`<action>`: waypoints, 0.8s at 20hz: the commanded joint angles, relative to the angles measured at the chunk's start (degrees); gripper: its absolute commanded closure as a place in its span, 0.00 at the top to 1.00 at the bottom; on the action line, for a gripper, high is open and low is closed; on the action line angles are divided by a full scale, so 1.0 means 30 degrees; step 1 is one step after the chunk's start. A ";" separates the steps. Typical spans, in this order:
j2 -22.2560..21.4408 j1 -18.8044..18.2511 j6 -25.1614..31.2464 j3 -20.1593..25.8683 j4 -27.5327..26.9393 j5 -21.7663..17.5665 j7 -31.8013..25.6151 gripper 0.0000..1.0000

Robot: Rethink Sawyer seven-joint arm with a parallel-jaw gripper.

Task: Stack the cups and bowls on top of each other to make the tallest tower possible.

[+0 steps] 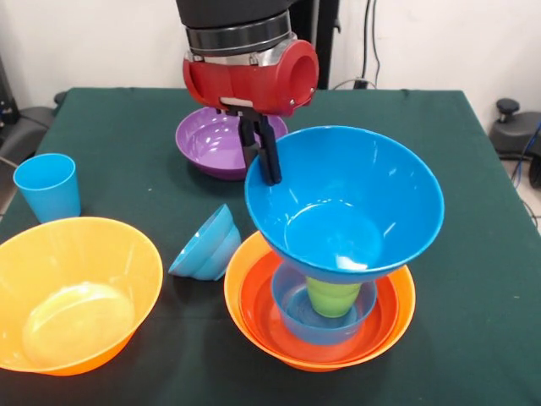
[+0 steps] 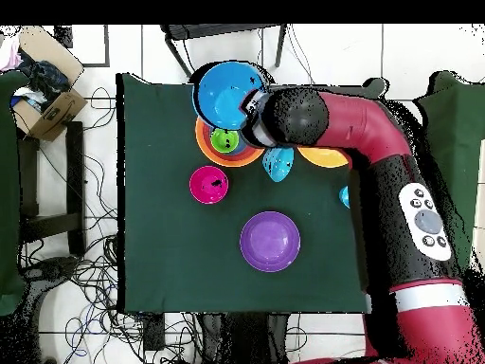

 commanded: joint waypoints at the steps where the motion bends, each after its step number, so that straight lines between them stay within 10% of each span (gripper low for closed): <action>1: 0.0677 -0.0429 -0.1570 0.1943 0.2316 -0.0933 -0.4510 0.00; 16: 0.0925 -0.0946 -0.2609 0.2698 0.2408 -0.1691 -0.4203 0.00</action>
